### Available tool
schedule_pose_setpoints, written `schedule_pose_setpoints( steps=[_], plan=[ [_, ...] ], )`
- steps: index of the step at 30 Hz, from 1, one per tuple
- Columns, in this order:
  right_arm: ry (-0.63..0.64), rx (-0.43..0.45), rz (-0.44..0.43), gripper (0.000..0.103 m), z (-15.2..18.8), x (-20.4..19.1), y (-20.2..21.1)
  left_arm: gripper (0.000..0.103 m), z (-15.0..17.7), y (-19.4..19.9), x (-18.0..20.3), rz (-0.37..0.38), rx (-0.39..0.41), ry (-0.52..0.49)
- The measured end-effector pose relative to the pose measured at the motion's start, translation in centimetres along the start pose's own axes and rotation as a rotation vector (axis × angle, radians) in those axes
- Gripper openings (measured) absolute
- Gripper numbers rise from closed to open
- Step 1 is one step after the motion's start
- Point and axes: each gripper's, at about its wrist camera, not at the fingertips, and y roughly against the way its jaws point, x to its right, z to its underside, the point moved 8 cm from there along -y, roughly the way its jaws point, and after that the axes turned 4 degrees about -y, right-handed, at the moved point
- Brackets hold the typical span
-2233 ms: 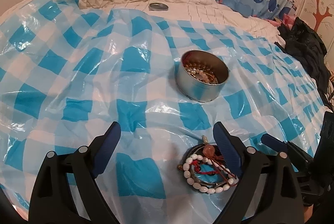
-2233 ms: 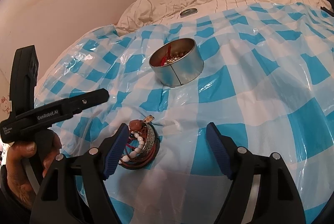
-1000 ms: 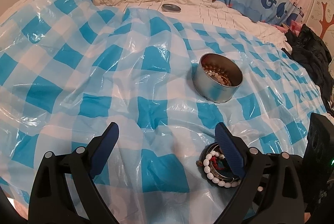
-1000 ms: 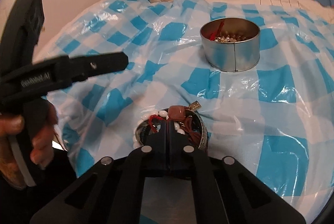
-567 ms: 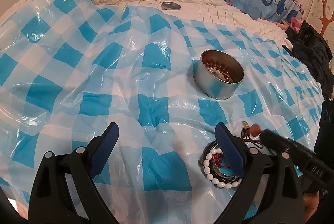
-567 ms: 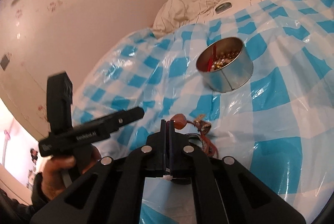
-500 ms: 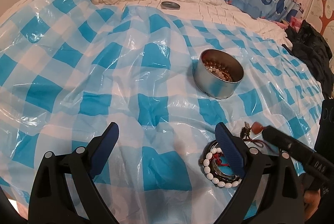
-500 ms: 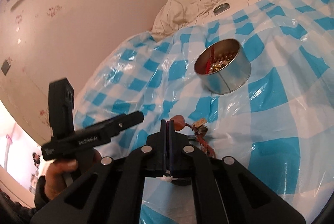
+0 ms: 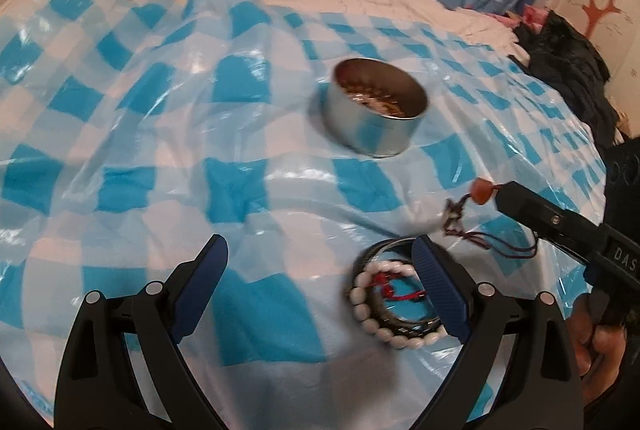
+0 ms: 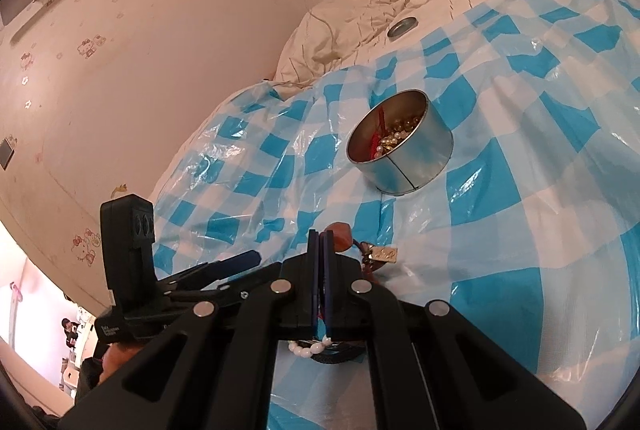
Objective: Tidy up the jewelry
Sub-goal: 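Hold orange-bead cord in right gripper while left gripper grasps white bead bracelet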
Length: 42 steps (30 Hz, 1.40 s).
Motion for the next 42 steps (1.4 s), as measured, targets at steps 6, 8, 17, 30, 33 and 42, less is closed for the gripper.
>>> schedule_pose_setpoints(
  steps=[6, 8, 17, 30, 33, 42],
  plan=[
    [-0.015, -0.003, -0.001, 0.003, 0.0, 0.3, 0.0, 0.032, 1.5, -1.2, 2.0, 0.067, -0.059, -0.071],
    [-0.015, -0.001, -0.002, 0.003, 0.0, 0.2, 0.0, 0.013, 2.1, -1.4, 2.7, 0.095, -0.082, -0.099],
    [-0.016, -0.004, 0.003, 0.003, 0.1, 0.3, -0.1, 0.006, 1.5, 1.3, 1.9, 0.258, -0.036, -0.003],
    [-0.009, -0.013, 0.014, 0.003, 0.3, 0.4, -0.1, 0.009, 1.9, 0.3, -3.0, 0.208, -0.089, 0.176],
    [-0.011, -0.016, 0.015, 0.003, 0.4, 0.4, -0.2, 0.031, 1.6, 0.5, -3.6, 0.204, -0.067, 0.206],
    [-0.013, -0.01, 0.021, 0.003, 0.3, 0.4, -0.1, 0.043, 0.4, 1.1, -2.7, 0.276, -0.006, 0.213]
  ],
)
